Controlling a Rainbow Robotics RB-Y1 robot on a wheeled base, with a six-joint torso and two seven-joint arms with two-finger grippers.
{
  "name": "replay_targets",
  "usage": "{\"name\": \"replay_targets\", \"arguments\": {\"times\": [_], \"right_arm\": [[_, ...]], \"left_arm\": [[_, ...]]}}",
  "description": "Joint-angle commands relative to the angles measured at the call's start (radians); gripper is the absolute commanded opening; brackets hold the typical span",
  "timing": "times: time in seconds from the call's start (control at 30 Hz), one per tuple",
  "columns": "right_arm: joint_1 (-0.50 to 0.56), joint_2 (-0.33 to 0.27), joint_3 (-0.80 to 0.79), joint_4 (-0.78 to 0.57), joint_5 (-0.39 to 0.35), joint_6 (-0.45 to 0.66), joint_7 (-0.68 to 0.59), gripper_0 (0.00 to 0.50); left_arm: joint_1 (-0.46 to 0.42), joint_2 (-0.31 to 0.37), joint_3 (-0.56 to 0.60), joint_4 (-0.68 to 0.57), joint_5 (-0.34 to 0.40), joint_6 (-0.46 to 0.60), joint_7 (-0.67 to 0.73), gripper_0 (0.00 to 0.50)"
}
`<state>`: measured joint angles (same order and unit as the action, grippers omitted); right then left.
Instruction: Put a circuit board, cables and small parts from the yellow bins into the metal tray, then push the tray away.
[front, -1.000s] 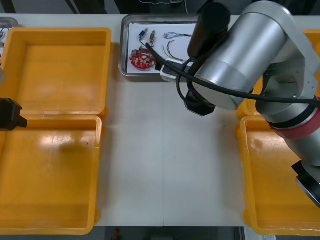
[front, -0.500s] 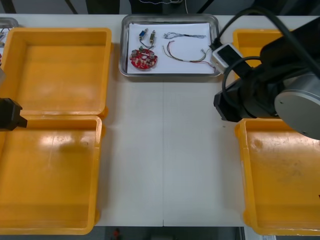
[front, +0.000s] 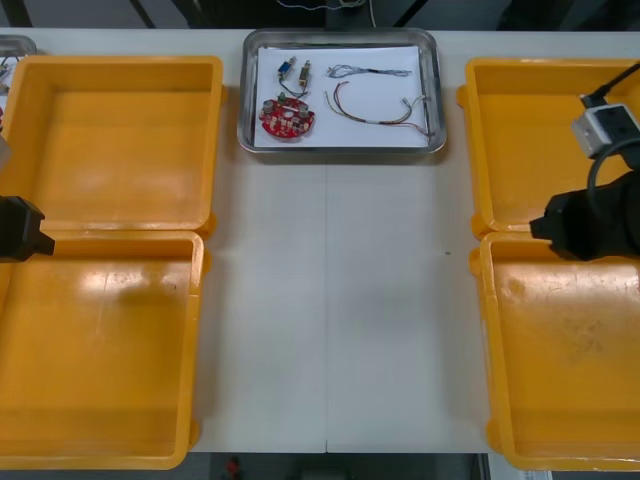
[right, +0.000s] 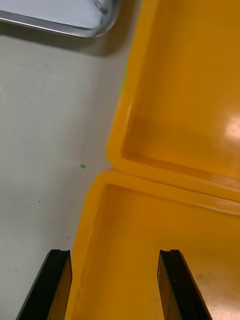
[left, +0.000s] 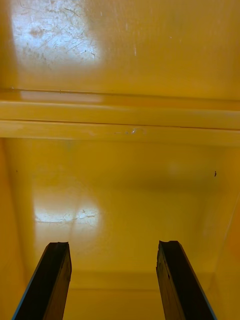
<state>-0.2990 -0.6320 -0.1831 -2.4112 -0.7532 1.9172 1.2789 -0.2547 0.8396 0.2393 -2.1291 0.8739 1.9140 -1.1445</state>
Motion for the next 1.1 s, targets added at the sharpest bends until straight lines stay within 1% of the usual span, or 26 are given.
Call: {"name": "replay_targets", "arguments": {"times": [0.03, 0.23, 0.43, 0.73, 0.8, 0.97, 1.1], "right_arm": [[0.093, -0.052, -0.145, -0.029, -0.055, 0.003, -0.004, 0.5], [0.164, -0.054, -0.262, 0.004, -0.063, 0.003, 0.005, 0.5], [0.178, -0.054, -0.312, 0.061, -0.066, 0.003, 0.014, 0.5], [0.175, -0.054, -0.3, 0.198, -0.072, 0.003, 0.016, 0.5], [0.173, -0.06, -0.291, 0.207, -0.074, 0.003, 0.016, 0.5], [0.172, -0.097, -0.237, 0.207, -0.054, 0.003, 0.007, 0.5], [0.175, -0.103, -0.216, 0.207, -0.044, 0.003, 0.005, 0.5]], "left_arm": [[0.014, 0.006, 0.029, -0.018, 0.007, 0.006, -0.078, 0.5], [0.014, 0.006, 0.029, -0.018, 0.007, 0.006, -0.078, 0.5], [0.014, 0.006, 0.029, -0.018, 0.007, 0.006, -0.078, 0.5], [0.014, 0.006, 0.029, -0.018, 0.007, 0.006, -0.078, 0.5], [0.014, 0.006, 0.029, -0.018, 0.007, 0.006, -0.078, 0.5], [0.014, 0.006, 0.029, -0.018, 0.007, 0.006, -0.078, 0.5], [0.014, 0.006, 0.029, -0.018, 0.007, 0.006, -0.078, 0.5]]}}
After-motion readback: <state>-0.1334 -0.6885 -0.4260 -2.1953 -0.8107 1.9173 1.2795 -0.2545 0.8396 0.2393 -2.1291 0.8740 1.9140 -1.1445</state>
